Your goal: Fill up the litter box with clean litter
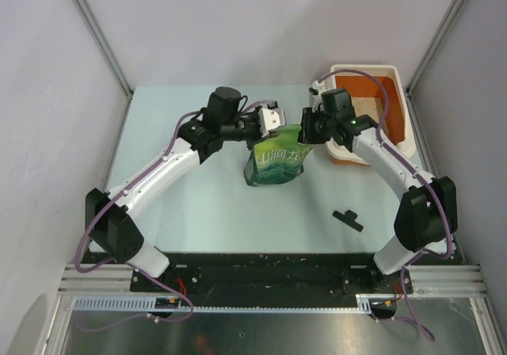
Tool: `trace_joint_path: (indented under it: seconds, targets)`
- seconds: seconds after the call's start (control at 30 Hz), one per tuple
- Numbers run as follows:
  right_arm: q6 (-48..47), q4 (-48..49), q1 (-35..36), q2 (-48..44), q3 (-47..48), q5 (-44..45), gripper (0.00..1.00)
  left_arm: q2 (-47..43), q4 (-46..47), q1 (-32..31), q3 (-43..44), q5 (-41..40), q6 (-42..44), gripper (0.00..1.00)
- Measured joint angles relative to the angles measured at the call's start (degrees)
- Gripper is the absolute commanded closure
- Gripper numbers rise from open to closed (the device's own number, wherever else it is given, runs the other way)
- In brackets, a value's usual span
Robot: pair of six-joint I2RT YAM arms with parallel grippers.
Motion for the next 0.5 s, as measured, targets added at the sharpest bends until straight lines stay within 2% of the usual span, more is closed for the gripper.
trace_joint_path:
  seconds: [0.5]
  targets:
    - [10.9, 4.4, -17.0, 0.0, -4.6, -36.8, 1.0, 0.2, 1.7, -1.6, -0.3, -3.8, 3.1, 1.0]
